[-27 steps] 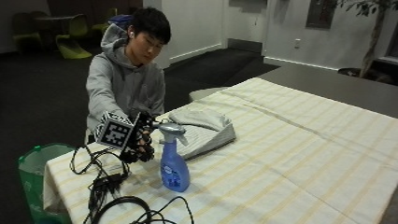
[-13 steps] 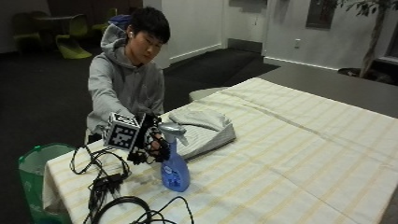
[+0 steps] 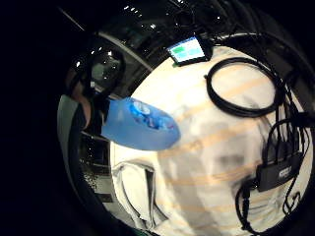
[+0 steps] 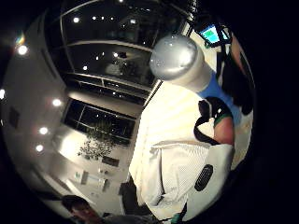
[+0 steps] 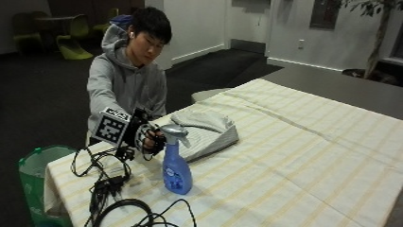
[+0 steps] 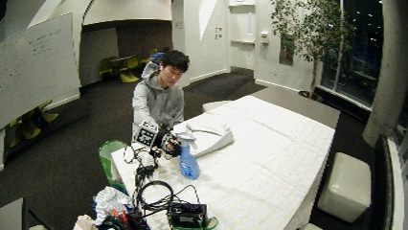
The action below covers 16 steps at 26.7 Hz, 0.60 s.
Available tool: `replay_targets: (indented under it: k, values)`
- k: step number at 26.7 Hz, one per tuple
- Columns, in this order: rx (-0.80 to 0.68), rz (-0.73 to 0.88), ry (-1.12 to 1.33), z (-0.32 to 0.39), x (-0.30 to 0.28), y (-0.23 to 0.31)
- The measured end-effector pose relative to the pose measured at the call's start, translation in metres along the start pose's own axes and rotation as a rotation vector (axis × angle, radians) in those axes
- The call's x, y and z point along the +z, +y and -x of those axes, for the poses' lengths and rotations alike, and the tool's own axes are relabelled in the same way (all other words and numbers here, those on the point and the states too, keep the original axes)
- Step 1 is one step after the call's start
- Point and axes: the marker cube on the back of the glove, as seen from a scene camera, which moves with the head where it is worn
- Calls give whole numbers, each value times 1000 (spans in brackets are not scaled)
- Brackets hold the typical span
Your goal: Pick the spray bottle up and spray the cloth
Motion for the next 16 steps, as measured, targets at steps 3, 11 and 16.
replay_targets:
  k: [3, 11, 16]
  values:
    - [-46, 4, -30, 4, -6, 6]
    - [-92, 18, -60, 17, -22, 16]
    - [-67, 11, -89, 18, -31, 20]
